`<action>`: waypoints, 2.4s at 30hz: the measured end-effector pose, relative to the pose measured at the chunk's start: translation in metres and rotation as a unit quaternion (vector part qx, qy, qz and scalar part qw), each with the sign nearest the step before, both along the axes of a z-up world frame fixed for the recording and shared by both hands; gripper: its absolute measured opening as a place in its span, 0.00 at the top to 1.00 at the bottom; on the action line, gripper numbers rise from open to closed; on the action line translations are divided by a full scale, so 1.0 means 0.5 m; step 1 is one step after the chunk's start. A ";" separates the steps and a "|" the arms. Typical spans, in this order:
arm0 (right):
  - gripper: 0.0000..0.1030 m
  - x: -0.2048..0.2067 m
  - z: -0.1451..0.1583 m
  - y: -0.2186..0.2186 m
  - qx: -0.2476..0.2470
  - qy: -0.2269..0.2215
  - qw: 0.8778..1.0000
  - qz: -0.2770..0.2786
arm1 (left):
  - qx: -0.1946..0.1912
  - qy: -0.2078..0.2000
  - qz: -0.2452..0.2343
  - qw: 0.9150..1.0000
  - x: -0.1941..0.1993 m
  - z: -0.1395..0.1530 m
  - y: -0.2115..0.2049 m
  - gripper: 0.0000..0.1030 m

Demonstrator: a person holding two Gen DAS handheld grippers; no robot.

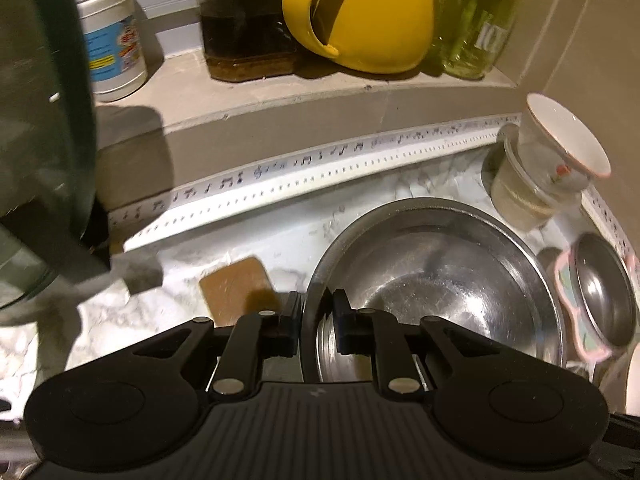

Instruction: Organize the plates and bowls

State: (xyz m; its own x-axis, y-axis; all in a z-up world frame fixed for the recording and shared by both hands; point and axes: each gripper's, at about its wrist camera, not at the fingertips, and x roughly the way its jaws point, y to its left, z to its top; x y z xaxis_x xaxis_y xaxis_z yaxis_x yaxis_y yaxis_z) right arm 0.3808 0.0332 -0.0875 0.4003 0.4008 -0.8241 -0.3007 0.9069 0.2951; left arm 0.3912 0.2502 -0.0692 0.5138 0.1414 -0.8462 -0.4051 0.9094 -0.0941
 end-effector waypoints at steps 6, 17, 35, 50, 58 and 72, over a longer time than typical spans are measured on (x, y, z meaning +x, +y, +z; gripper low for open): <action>0.79 -0.040 0.005 -0.012 -0.008 0.002 1.000 0.019 | 0.008 0.013 0.007 1.000 -0.051 -0.001 -0.024 0.85; 0.79 -0.091 -0.009 -0.025 -0.014 0.016 0.999 0.040 | 0.024 0.028 0.016 0.999 -0.117 -0.008 -0.050 0.85; 0.73 -0.107 -0.019 -0.018 -0.021 0.023 0.999 0.045 | 0.006 0.028 0.020 0.999 -0.138 -0.014 -0.040 0.85; 0.61 -0.124 0.014 -0.046 -0.020 0.015 0.999 0.047 | 0.014 0.002 -0.016 1.000 -0.164 0.056 -0.077 0.83; 0.55 -0.138 0.062 -0.083 -0.016 -0.007 0.999 0.048 | 0.017 -0.021 -0.073 0.997 -0.173 0.109 -0.151 0.82; 0.37 -0.106 0.146 -0.196 -0.032 -0.067 0.997 0.017 | 0.026 -0.072 -0.150 0.986 -0.122 0.175 -0.262 0.26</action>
